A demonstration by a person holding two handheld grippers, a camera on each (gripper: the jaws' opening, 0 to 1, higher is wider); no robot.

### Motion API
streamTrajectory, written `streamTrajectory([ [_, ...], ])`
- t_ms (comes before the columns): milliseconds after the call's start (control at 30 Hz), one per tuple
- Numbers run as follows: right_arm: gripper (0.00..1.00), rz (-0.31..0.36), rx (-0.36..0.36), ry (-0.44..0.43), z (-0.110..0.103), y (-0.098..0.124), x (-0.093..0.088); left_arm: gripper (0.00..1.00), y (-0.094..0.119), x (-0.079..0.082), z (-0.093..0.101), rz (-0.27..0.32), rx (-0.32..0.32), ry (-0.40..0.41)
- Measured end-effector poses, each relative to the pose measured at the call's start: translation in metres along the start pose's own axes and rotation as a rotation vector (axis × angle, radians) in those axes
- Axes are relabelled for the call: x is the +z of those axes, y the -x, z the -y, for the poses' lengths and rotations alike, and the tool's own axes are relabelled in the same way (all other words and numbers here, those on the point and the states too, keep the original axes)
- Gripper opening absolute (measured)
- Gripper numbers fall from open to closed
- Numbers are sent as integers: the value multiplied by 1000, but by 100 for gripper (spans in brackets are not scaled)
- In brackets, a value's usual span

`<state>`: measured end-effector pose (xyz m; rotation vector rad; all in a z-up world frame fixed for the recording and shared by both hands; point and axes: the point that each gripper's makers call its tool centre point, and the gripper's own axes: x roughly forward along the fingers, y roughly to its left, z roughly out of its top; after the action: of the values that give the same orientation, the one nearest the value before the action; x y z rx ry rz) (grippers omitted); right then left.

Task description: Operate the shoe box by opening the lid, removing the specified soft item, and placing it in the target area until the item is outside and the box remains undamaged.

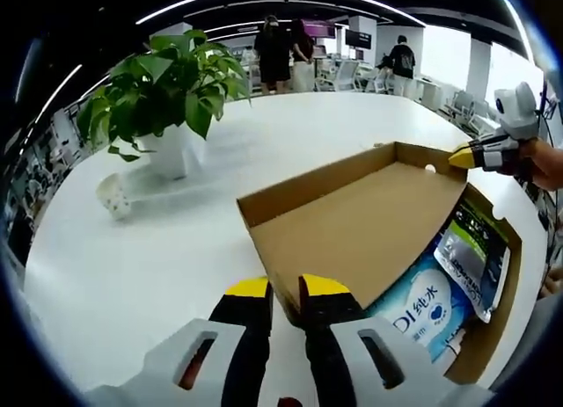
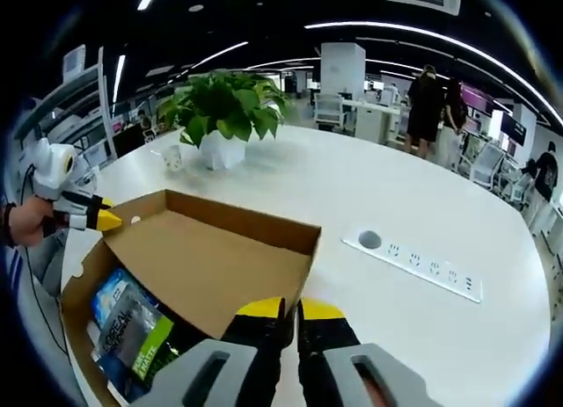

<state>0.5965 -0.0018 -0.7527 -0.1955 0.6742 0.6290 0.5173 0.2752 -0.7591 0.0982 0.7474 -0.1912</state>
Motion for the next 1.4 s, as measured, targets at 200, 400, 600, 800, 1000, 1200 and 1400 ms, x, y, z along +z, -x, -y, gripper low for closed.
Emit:
streamTrajectory([
  [200, 0, -4, -5, -7, 0, -2, -1, 11, -3, -2, 1, -10, 1, 8],
  [400, 1, -9, -9, -14, 1, -3, -1, 11, -4, -4, 1, -19, 1, 8],
  [600, 1, -15, -16, -10, 1, -2, -2, 12, -3, -4, 3, -18, -1, -6],
  [800, 2, -21, -14, -6, -1, 0, -5, 12, -1, -5, 4, -21, -6, -14],
  [1000, 2, -20, -19, -7, -1, 5, -8, 12, 2, -7, 6, -22, -9, -22],
  [1200, 2, -18, -24, -9, -2, 12, -11, 13, 6, -9, 6, -22, -3, -23],
  [1400, 3, -8, -27, -15, -3, 21, -14, 14, 16, -11, 5, -15, 5, -16],
])
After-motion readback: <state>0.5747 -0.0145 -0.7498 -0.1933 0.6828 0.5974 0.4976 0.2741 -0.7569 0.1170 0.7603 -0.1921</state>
